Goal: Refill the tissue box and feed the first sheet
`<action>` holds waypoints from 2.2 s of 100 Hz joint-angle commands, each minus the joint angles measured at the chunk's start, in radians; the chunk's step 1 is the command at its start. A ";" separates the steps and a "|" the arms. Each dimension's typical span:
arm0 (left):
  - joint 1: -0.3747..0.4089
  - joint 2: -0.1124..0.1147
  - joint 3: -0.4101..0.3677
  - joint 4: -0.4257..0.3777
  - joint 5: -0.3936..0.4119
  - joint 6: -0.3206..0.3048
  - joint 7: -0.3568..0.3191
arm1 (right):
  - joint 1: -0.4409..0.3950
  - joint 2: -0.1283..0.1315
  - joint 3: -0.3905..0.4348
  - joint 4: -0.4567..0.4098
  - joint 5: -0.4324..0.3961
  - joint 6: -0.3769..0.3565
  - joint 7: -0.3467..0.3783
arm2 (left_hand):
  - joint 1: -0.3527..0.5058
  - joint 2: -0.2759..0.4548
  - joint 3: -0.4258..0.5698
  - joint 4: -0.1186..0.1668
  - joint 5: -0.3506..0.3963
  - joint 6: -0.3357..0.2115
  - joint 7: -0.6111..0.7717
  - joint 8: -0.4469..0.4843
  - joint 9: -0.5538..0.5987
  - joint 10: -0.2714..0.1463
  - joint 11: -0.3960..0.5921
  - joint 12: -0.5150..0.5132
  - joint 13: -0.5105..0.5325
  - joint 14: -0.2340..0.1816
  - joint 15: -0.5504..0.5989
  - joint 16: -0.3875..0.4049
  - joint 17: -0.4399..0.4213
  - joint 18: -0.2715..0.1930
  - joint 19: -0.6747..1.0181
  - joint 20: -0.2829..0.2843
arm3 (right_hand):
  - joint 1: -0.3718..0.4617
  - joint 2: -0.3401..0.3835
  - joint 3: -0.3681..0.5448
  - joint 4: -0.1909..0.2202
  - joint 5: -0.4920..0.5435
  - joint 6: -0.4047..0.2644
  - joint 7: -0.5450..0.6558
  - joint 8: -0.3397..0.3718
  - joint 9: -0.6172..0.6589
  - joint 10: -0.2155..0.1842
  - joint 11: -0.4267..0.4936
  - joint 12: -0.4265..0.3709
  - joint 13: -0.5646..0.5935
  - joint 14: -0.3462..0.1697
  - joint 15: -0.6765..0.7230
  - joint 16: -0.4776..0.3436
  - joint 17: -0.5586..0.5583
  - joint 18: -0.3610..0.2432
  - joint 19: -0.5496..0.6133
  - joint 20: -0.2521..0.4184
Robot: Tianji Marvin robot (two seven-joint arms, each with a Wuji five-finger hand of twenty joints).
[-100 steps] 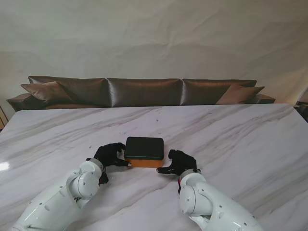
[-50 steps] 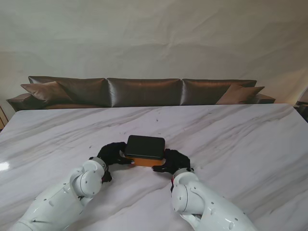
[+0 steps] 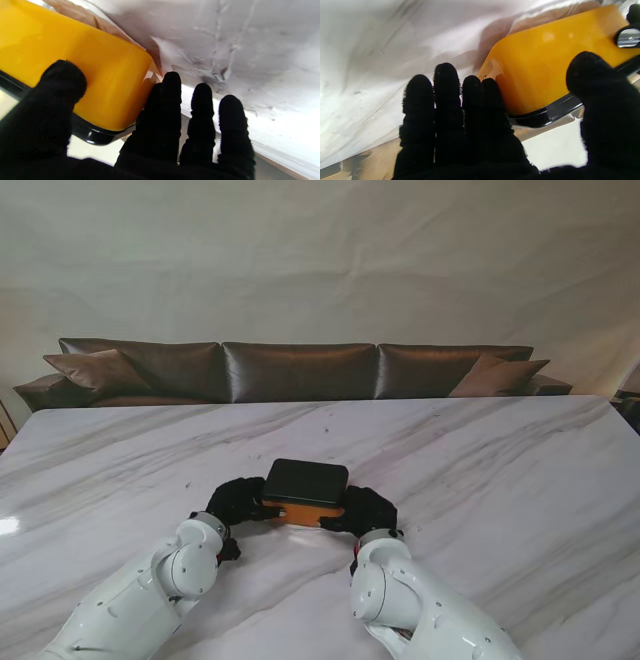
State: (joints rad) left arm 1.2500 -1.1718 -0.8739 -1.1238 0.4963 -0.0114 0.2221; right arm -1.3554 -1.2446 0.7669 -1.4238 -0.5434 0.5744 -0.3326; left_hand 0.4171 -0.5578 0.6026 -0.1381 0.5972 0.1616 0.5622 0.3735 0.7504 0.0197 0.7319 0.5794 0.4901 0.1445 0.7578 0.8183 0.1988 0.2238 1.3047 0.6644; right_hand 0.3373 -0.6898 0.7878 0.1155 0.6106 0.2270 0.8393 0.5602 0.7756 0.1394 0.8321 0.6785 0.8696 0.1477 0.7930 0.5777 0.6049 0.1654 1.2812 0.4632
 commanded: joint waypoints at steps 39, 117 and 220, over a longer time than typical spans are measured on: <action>0.116 0.015 -0.104 -0.244 0.007 0.032 -0.107 | -0.050 -0.018 0.028 -0.110 -0.019 0.001 -0.016 | 0.108 0.270 -0.114 0.058 0.325 -0.305 0.410 0.091 0.254 -0.059 0.159 0.121 0.157 0.010 0.103 0.026 0.084 -0.021 0.041 0.023 | -0.002 -0.040 0.008 -0.055 0.340 -0.403 0.163 -0.012 0.311 -0.153 0.072 0.095 0.193 -0.011 0.108 0.025 0.121 -0.020 0.138 -0.002; 0.164 -0.007 -0.175 -0.268 -0.078 0.116 -0.063 | -0.060 -0.022 0.078 -0.122 0.028 0.048 -0.005 | 0.074 0.428 -0.454 0.101 0.247 -0.203 0.191 0.119 0.135 0.020 0.059 0.083 0.052 0.093 0.065 0.016 0.075 -0.030 0.039 0.026 | -0.027 0.064 0.259 -0.191 0.418 -0.441 0.272 -0.050 0.418 -0.146 0.081 0.151 0.268 0.001 0.150 0.026 0.174 0.002 0.206 -0.024; 0.249 0.047 -0.239 -0.327 0.091 0.121 -0.157 | -0.109 0.061 0.127 -0.155 -0.105 -0.005 0.140 | 0.032 0.108 -0.146 0.061 -0.228 -0.140 -0.038 0.006 -0.340 -0.077 -0.111 -0.037 -0.194 0.011 -0.147 -0.053 -0.091 -0.064 -0.106 0.025 | -0.216 -0.001 0.104 0.030 -0.152 -0.207 -0.082 0.050 -0.132 -0.130 0.017 0.116 -0.063 -0.020 0.045 0.045 -0.038 -0.037 0.043 0.008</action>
State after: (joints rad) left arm 1.5142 -1.1151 -1.1263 -1.4780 0.5990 0.1130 0.0678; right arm -1.4760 -1.1740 0.9054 -1.6047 -0.6574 0.5654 -0.2059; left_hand 0.4938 -0.4141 0.3894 -0.0600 0.4006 0.0394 0.5043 0.3981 0.4579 -0.0227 0.6099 0.5551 0.3281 0.1766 0.6050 0.7695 0.1216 0.2016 1.4843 0.6755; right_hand 0.1101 -0.6535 0.8871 0.1239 0.4871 0.0126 0.7439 0.6178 0.6819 0.0431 0.8369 0.8100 0.8175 0.1497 0.8495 0.6064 0.5733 0.1679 1.3280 0.4518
